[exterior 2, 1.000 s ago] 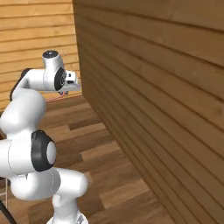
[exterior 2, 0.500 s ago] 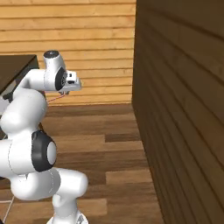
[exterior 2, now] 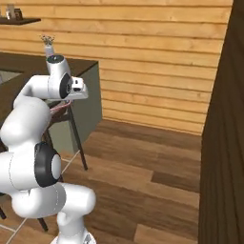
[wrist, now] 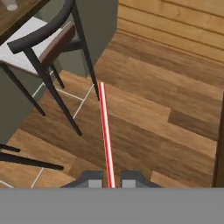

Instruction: Take a straw from the drawer in front and place it inside the glass cup on the dining counter.

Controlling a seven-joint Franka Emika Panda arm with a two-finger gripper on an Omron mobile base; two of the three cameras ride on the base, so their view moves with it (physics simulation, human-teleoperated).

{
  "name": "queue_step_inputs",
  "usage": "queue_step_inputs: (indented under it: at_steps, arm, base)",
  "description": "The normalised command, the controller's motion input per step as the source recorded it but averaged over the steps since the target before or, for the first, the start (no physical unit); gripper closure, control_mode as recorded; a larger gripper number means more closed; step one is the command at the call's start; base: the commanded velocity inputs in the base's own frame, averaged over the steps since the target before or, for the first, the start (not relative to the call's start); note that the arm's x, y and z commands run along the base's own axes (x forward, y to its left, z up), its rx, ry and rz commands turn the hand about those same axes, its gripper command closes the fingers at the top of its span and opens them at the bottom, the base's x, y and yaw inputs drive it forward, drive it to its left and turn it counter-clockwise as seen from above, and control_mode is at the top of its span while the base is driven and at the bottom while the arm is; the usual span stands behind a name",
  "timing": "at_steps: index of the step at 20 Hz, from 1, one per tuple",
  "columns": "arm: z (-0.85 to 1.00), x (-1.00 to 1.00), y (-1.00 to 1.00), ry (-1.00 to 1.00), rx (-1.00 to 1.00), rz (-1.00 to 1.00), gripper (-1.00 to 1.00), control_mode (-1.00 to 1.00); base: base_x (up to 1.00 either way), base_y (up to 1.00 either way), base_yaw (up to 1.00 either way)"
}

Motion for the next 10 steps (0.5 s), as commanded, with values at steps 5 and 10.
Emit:
queue_step_inputs:
  at_steps: [5,10]
  arm:
    - [0.0,0.0,0.0,0.0,0.0,0.0,1.0,1.0]
    - [0.0,0.0,0.0,0.0,0.0,0.0,1.0,1.0]
  base:
    - [0.8,-0.49,0.58]
    - [0.72,-0.55,0.57]
